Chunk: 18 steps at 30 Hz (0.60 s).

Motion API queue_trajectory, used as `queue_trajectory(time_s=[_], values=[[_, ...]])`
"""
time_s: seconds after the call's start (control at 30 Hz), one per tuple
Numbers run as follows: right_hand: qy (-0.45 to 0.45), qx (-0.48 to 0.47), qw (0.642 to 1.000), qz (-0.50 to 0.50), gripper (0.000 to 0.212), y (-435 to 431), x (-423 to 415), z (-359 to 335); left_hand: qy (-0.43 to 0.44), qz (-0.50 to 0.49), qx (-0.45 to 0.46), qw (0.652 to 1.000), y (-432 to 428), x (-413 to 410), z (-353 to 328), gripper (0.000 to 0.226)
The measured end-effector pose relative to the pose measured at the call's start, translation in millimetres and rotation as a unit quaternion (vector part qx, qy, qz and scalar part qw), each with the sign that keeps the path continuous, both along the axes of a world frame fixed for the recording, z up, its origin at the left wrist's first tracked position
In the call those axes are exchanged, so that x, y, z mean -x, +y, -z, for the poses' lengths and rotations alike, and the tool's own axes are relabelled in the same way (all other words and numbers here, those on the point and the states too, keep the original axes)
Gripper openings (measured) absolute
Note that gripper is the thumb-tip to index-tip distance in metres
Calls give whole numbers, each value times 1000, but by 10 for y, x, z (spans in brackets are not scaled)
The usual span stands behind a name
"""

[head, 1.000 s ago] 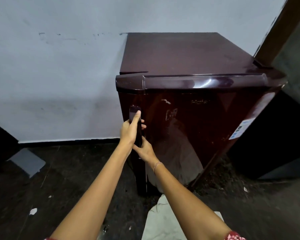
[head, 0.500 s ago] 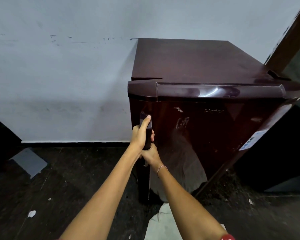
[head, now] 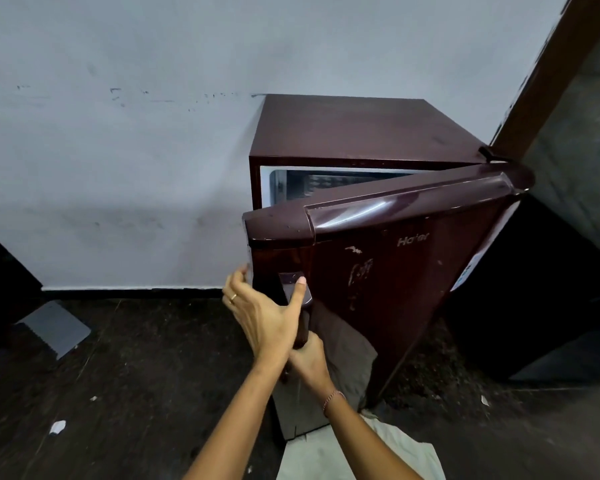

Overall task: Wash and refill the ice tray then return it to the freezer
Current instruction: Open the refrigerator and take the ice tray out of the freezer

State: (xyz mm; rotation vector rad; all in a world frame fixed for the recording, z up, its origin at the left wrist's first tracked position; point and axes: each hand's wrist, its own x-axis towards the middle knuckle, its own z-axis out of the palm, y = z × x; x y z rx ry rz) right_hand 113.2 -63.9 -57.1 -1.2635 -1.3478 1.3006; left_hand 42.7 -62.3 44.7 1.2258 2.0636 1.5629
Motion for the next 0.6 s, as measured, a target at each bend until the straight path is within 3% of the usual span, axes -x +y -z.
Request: queue_trajectory(time_s=[0.1, 0.2, 0.27, 0.43, 0.6], values=[[-14, -30, 999, 28, 24, -285, -183, 70, -69, 119, -58, 989, -135, 59, -70, 98], [-19, -86, 994, 71, 30, -681, -349, 20, -118, 203, -90, 968, -376, 34, -153, 81], [-12, -135, 984, 116, 33, -924, -441, -89, -108, 212, -98, 966, -551, -36, -141, 67], [-63, -305, 922, 230, 52, -1301, -690, -676, -106, 225, -130, 960, -1047, -331, -82, 64], [-211, -392, 864, 237, 48, -1594, -965, -1258, -76, 240, -165, 954, -1417, -589, -142, 43]])
